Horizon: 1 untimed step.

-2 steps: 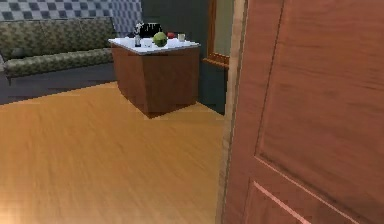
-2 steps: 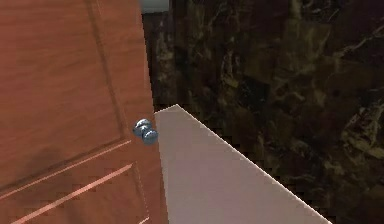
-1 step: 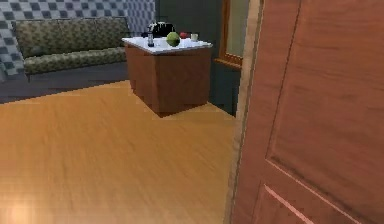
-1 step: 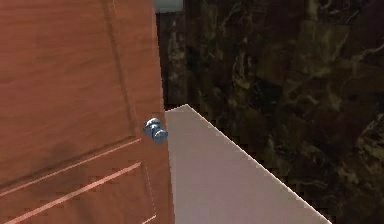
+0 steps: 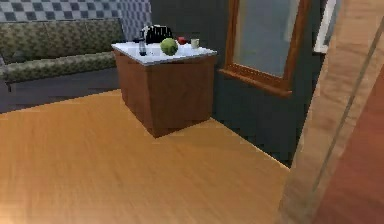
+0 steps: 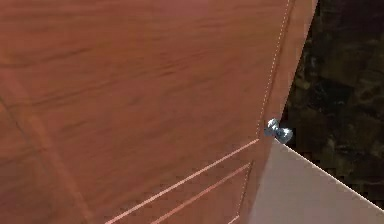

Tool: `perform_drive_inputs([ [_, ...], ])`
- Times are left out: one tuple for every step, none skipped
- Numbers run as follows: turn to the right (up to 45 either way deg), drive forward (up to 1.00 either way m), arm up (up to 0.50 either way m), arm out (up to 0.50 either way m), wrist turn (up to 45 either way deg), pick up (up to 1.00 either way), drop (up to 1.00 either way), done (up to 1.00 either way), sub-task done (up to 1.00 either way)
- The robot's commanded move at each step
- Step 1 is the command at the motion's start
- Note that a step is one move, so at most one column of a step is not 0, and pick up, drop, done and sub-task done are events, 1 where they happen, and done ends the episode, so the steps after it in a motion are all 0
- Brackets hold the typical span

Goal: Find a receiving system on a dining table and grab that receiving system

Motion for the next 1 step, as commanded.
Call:
perform_drive_inputs([
  [-27.0,0.00,0.00,0.00,0.0,0.00,0.00,0.00,0.00],
])
